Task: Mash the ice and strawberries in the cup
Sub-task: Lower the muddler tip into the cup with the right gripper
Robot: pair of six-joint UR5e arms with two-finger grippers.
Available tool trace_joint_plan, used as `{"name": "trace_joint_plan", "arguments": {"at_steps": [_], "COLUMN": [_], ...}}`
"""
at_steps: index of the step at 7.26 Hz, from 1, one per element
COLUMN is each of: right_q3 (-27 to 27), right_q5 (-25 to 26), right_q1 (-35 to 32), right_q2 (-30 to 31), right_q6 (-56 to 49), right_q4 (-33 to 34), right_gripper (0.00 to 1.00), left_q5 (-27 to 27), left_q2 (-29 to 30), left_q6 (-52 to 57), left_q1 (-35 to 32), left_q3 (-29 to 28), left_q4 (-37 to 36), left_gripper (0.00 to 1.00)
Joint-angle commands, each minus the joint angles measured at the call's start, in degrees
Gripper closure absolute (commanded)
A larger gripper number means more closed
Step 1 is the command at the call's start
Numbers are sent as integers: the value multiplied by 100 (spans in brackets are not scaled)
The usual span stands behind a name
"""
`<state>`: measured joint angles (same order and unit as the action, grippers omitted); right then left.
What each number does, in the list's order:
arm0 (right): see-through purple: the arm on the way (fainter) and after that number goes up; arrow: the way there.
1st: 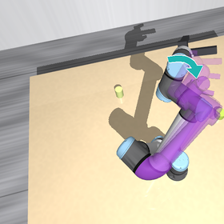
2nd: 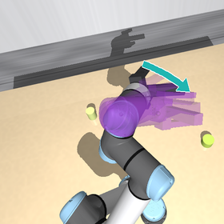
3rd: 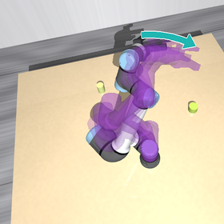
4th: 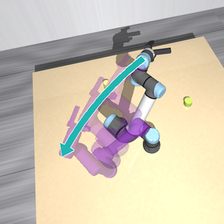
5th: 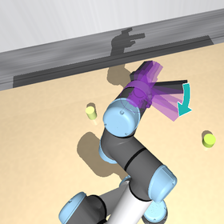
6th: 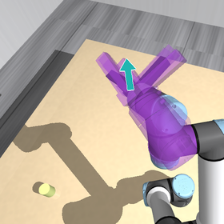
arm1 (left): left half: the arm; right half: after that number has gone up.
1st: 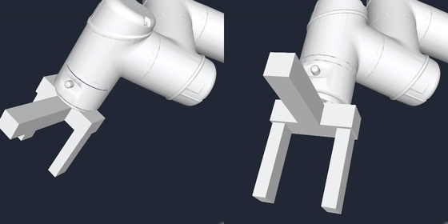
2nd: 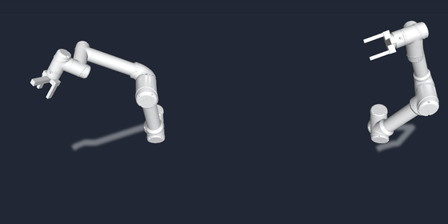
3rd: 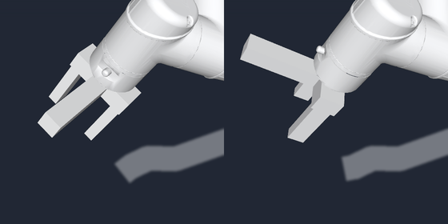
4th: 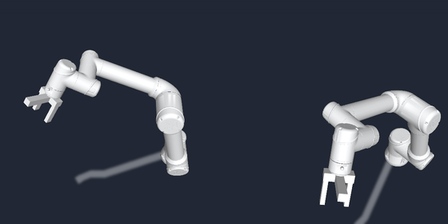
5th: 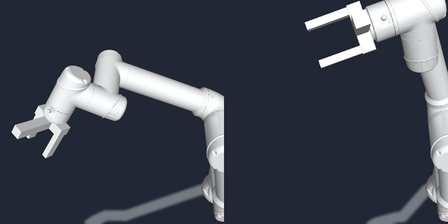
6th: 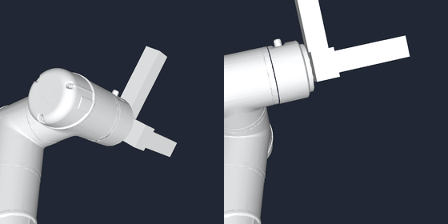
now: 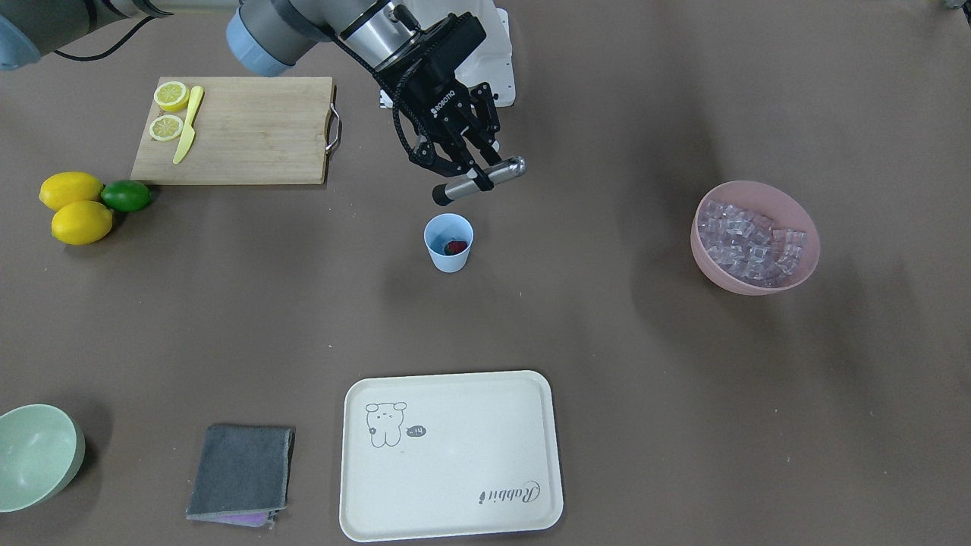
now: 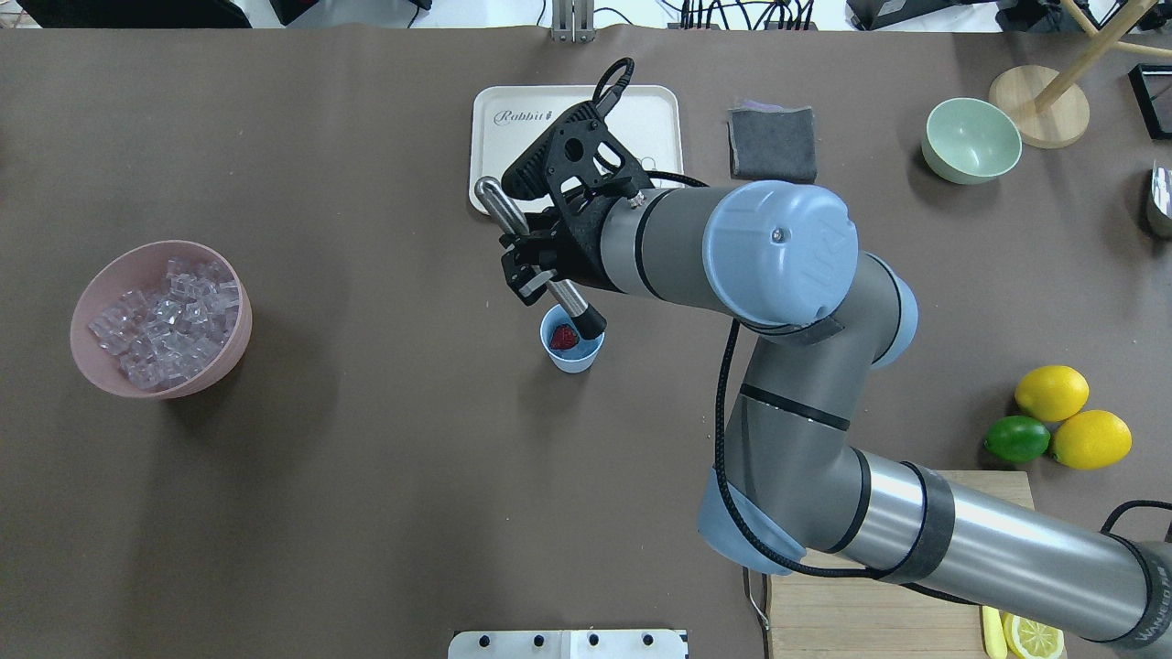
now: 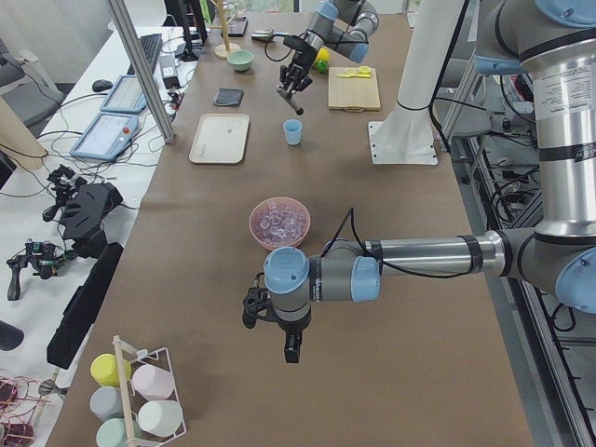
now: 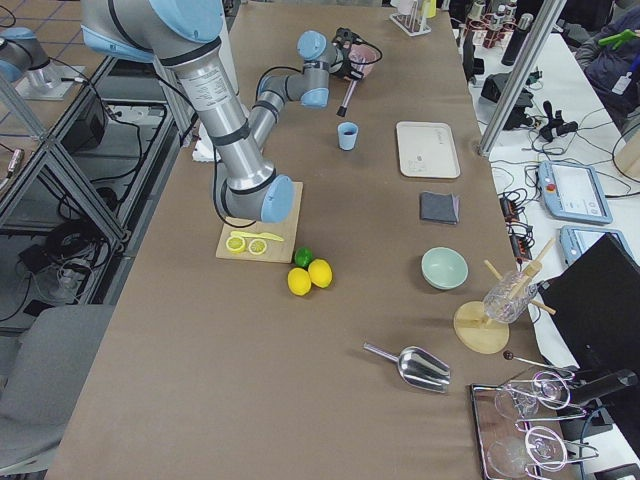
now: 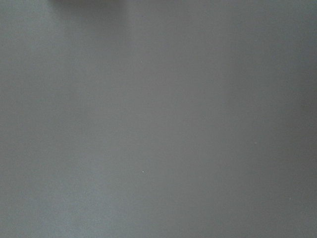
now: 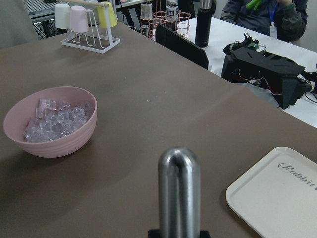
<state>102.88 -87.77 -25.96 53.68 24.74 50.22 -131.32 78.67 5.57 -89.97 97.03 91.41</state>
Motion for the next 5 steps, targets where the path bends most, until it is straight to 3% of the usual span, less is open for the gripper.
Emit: {"name": "trace_joint_plan", "arguments": {"at_steps": [1, 3, 5], "right_q3": [-380, -925, -962], "right_q5": [242, 286, 226], "right_q1": [214, 197, -31], "right_q2": [362, 380, 266], "right_q6": [-259, -303, -418], "right_q4": [-1308, -2275, -2349], "right_gripper": [100, 100, 100], "left_q5": [1, 10, 19], "left_q2": [-1, -1, -1], "left_q6": [5, 5, 5], "left_q1": [-3, -3, -3], "left_q3": [0, 0, 0], "left_q4": [0, 0, 0], "left_gripper": [1, 1, 1]}}
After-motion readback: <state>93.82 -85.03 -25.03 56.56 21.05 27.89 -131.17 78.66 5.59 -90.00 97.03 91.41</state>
